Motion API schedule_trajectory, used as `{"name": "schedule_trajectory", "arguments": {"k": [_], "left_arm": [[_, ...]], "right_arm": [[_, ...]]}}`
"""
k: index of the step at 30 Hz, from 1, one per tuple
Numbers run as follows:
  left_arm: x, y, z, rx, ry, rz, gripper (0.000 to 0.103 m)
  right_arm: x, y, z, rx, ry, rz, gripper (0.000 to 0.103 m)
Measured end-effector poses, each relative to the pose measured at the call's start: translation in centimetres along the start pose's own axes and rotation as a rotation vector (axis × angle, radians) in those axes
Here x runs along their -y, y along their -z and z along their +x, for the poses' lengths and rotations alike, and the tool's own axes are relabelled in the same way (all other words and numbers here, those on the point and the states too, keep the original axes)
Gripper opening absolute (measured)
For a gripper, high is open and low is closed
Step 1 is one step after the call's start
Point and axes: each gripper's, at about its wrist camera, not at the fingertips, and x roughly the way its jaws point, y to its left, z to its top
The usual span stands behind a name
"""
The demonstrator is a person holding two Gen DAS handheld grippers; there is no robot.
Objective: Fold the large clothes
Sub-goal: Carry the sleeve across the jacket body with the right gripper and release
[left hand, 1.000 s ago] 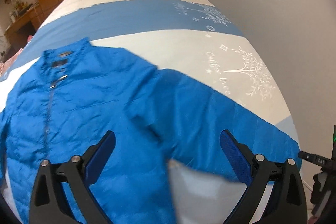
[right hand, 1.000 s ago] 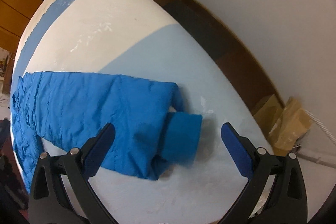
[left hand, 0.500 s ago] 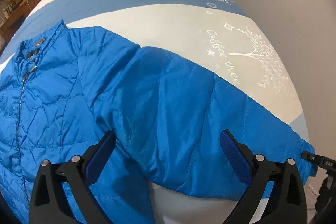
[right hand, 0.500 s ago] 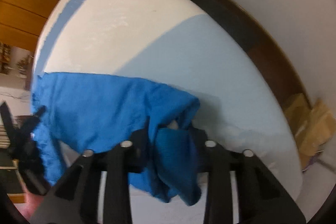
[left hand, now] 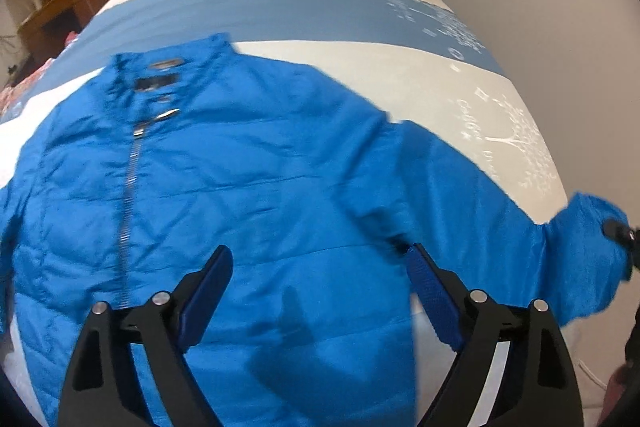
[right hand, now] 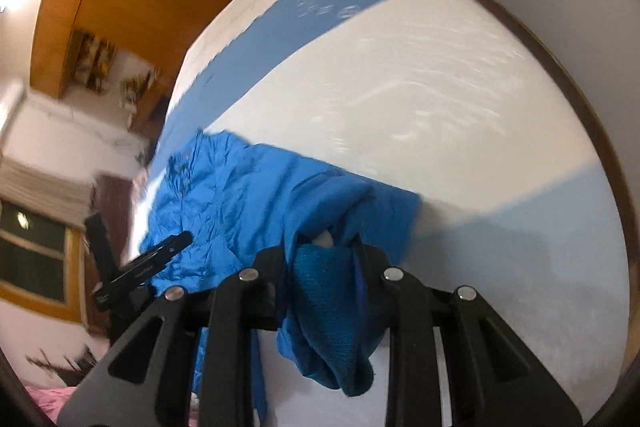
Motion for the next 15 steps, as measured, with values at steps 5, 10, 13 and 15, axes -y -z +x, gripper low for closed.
{"name": "schedule_trajectory", "arguments": {"k": [5,10,13,15], "left_arm": [[-3.8,0.3,-0.8,0.000,-0.013,-0.035,0.088],[-7.5,1.0,-1.8,0.007,0.001,-0.060,0.088],[-9.3,1.4,-2.2,0.002,0.002,-0.071,0.088],[-10.6,1.7,-2.6,0.010,0.008,-0.092,0.089]], "right_arm": [[-6.1,-2.2,5.3,-0.075,-0.002,-0.104,0.024],[-12.4,-3.0,11.3,-0.173,0.004,-0.231,0.024],[-15.4,-3.0,14.6,-0.219,-0.013,-0.276,0.024],[-17.0,-2.9,16.5,-0.237,-0.015,-0.303,0.024]]}}
